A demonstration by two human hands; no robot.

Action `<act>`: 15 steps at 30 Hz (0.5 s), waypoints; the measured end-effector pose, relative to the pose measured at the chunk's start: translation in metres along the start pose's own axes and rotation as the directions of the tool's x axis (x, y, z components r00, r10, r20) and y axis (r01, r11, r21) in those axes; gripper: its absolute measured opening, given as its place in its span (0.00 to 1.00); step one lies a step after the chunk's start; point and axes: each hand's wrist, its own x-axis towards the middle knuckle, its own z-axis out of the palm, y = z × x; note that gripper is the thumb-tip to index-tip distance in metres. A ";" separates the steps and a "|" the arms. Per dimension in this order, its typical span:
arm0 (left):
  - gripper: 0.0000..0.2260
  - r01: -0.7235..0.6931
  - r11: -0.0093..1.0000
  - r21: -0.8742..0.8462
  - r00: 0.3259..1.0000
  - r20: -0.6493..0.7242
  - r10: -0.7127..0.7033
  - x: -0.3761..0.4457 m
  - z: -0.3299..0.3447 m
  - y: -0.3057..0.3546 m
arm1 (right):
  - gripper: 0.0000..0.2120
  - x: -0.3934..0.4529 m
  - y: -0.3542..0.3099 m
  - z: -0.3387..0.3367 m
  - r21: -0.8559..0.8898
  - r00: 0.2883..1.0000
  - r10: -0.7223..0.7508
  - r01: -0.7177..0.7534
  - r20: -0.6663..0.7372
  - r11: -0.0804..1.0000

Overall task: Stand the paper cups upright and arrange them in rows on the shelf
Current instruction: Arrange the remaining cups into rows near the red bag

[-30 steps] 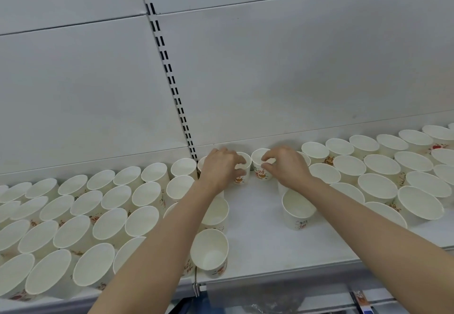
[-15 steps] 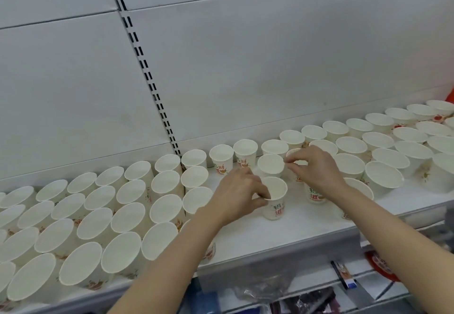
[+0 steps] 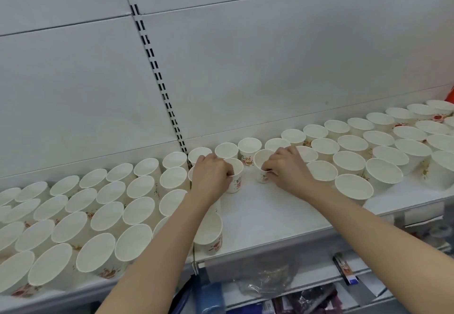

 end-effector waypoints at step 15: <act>0.06 -0.003 0.986 -0.169 1.000 0.021 0.007 -0.002 -0.001 -0.018 | 0.05 0.010 -0.012 0.012 0.104 1.000 0.027 -0.025 -0.016 0.994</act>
